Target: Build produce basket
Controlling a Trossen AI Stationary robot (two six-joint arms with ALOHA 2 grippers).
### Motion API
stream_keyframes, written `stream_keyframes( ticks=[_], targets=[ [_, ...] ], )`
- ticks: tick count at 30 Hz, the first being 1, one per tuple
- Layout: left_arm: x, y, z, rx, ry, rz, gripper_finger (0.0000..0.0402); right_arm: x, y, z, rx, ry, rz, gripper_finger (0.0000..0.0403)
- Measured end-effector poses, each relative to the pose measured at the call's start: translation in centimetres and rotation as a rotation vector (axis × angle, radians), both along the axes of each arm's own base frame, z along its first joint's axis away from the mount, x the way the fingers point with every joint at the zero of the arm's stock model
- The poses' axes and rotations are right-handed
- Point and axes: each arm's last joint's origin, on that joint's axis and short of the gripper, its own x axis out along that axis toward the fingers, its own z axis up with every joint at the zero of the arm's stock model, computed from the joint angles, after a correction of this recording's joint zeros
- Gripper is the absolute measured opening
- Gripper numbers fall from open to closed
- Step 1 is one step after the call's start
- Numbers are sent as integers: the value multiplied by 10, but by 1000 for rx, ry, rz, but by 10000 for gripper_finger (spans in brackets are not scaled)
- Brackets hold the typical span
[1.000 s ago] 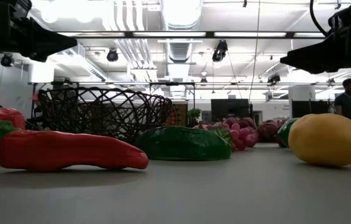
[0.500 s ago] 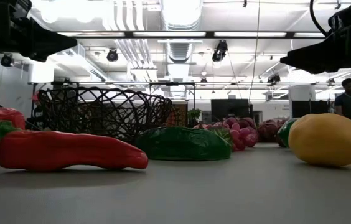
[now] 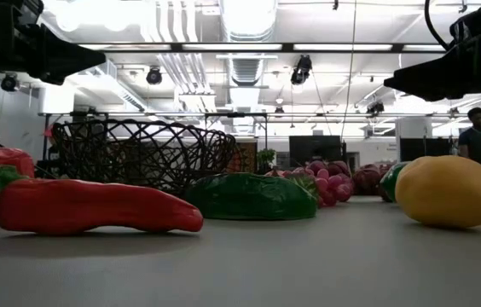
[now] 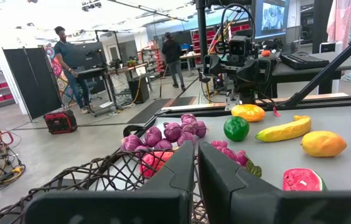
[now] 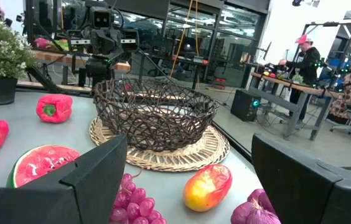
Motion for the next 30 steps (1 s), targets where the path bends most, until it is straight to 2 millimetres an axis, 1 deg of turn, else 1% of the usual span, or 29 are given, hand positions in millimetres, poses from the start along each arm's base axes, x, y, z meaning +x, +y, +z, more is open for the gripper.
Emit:
stream_keyframes(
  ticks=[8,9,13,15,20,21,25,27,30],
  targets=[
    [0,0,0,0,0,-1,5,0,0,0,-129,32,-5,325],
    [0,0,0,0,0,0,5,0,0,0,-105,25,-2,325],
    [0,0,0,0,1,-1,5,0,0,0,178,-47,9,325],
    [0,0,0,0,1,-1,5,0,0,0,257,-71,1,325],
    [0,0,0,-17,-5,-3,5,0,0,0,339,-93,4,325],
    [0,0,0,-56,-17,-8,5,0,0,0,363,-99,5,325],
    [0,0,4,-325,-132,-31,5,0,0,0,472,-127,10,325],
    [0,0,9,-352,-188,-32,5,0,0,0,480,-130,10,325],
    [0,-1,13,-363,-221,-50,5,0,0,0,452,-123,8,325]
  ],
)
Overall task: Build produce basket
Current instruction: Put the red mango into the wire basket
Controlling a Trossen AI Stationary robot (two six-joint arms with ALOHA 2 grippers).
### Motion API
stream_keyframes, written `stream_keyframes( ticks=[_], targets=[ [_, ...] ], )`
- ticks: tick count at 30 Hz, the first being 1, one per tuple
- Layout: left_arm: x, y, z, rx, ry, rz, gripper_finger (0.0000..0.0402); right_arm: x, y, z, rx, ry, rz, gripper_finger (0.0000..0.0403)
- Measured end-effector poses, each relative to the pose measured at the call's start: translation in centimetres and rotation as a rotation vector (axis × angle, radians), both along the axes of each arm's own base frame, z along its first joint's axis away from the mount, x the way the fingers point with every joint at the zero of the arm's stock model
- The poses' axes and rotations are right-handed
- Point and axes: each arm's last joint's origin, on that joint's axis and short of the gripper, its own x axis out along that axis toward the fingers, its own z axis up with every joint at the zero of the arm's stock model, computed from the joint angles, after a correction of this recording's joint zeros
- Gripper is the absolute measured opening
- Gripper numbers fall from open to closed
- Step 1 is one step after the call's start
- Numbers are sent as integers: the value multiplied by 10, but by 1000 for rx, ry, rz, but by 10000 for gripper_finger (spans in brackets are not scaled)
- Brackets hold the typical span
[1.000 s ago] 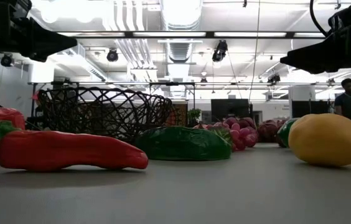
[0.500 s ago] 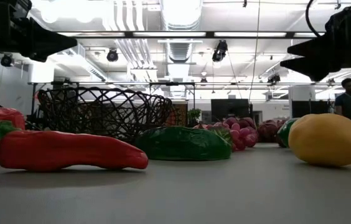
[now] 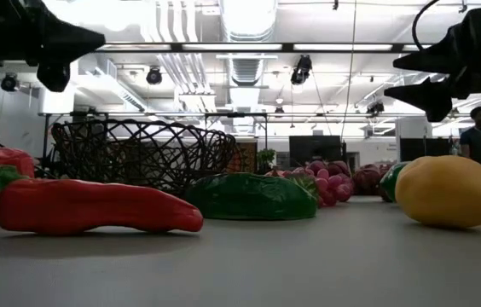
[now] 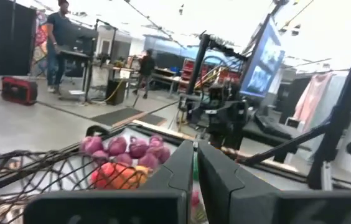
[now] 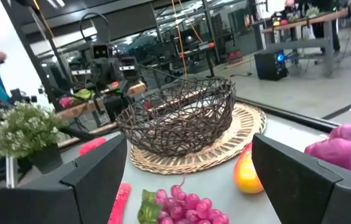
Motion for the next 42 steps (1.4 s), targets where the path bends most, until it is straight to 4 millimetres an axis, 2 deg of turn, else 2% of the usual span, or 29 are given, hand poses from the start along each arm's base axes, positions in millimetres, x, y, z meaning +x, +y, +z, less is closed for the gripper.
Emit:
stream_keyframes(
  ticks=[8,20,33,42],
  targets=[
    [-1,1,17,-38,-169,29,5,-1,0,7,-100,-49,-8,325],
    [4,-1,35,171,-287,110,5,-1,-1,11,-119,-82,-31,325],
    [15,-6,32,275,-260,80,5,-3,-3,12,-110,-91,-136,325],
    [22,-8,44,265,-276,81,5,-3,-3,13,-59,-119,-129,325]
  ],
)
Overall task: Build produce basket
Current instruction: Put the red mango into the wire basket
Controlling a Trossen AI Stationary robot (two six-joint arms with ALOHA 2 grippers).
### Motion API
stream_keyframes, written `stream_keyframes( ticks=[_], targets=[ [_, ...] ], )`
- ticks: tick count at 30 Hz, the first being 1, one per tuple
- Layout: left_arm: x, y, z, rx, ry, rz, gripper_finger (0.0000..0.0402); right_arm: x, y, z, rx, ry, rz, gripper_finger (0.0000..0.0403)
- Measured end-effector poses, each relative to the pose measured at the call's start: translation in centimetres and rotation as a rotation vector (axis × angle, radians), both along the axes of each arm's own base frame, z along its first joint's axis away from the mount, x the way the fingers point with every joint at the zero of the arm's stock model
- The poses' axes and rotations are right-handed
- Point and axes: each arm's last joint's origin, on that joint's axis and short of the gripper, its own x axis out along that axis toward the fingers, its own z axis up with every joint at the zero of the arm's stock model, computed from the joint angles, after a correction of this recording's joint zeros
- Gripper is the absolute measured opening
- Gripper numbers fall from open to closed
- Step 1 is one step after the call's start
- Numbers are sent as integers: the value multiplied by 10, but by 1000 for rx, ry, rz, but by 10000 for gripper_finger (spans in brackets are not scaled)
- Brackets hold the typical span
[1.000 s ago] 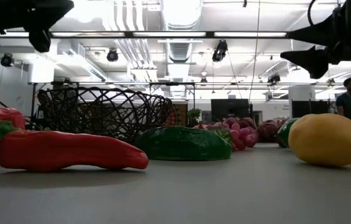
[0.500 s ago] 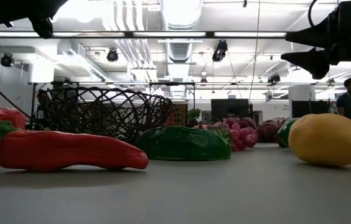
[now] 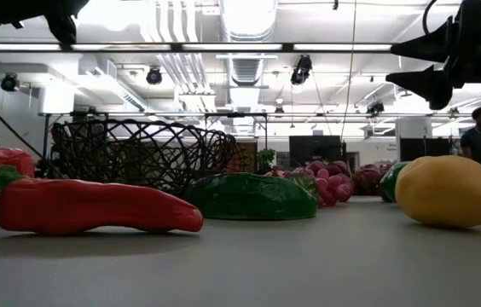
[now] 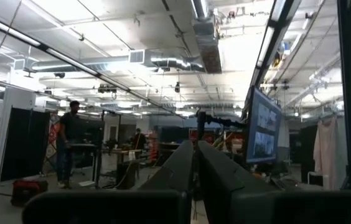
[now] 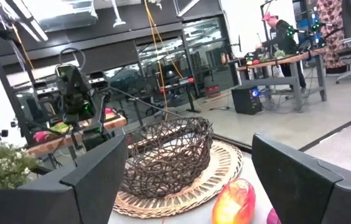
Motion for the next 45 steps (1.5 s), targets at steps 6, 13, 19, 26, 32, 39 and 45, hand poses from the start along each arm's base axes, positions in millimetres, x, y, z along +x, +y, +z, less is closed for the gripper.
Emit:
stream_keyframes(
  ticks=[6,13,19,26,32,39,45],
  targets=[
    [12,-4,2,2,11,-1,5,-2,0,7,-36,-64,-7,325],
    [32,-11,5,18,56,-2,5,-2,0,14,-106,-106,-17,325],
    [50,-17,11,27,84,-1,5,0,1,19,-167,-131,-20,325],
    [66,-19,10,40,130,18,5,8,1,36,-217,-88,-19,325],
    [75,-17,7,47,158,44,5,24,1,54,-246,-7,-19,325],
    [79,-14,3,50,181,63,5,58,0,59,-246,157,-2,325],
    [79,-13,2,50,183,70,5,80,0,69,-245,203,3,325]
  ],
)
